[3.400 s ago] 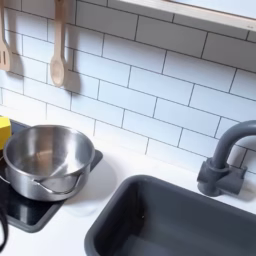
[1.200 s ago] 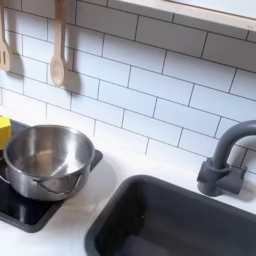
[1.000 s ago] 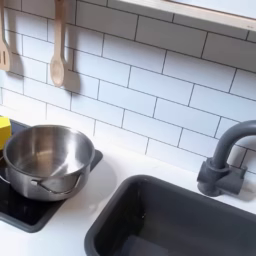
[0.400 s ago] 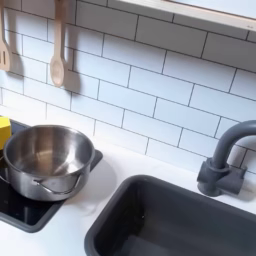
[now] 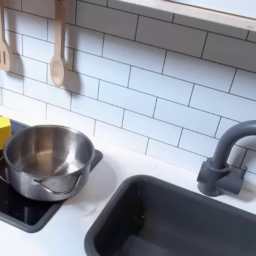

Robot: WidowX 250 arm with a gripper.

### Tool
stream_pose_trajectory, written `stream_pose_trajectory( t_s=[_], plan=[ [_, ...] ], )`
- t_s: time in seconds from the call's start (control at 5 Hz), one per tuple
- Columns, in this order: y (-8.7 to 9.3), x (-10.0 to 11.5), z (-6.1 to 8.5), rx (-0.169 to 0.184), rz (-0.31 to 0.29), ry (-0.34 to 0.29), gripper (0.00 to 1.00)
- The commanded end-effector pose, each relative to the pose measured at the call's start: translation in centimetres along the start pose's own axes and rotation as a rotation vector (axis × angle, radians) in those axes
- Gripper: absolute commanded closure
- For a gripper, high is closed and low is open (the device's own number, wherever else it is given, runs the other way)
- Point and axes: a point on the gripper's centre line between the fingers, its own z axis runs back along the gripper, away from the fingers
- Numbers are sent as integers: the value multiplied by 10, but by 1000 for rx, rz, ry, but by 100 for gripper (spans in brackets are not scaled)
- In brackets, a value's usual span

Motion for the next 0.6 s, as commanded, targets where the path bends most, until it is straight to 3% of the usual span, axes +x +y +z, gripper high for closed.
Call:
stream_pose_trajectory(
  t_s=[0.0, 0.2, 0.4],
  plan=[
    [-11, 19, -7, 29, -66, -5, 0],
    [-2, 23, -15, 16, -29, 18, 0],
    [6, 28, -18, 17, -30, 21, 0]
  ],
)
